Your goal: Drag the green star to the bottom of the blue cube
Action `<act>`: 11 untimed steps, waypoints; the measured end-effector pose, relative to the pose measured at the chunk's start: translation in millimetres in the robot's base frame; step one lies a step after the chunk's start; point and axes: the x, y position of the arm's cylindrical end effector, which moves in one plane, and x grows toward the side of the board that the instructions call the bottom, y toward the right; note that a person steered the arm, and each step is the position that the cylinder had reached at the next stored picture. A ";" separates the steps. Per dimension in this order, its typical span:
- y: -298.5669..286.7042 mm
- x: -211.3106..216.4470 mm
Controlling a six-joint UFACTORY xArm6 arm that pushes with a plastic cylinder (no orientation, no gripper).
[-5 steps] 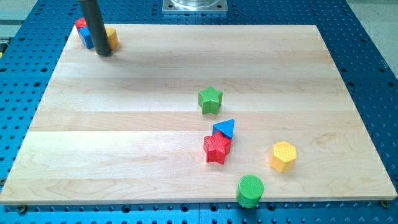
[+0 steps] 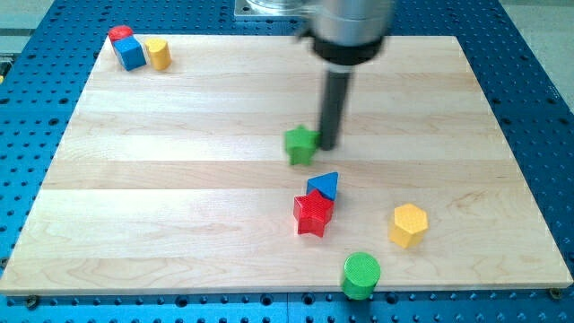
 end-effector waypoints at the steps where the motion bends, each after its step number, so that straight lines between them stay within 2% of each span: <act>1: -35.9 -12.6; 2: 17.5 10.7; 3: -44.1 66.2; 4: -135.8 36.5; 5: -161.4 21.2; 6: -193.8 66.1; 8: -177.6 -64.9; 9: -192.3 -92.6; 10: -252.1 -101.1; 11: -230.4 -107.9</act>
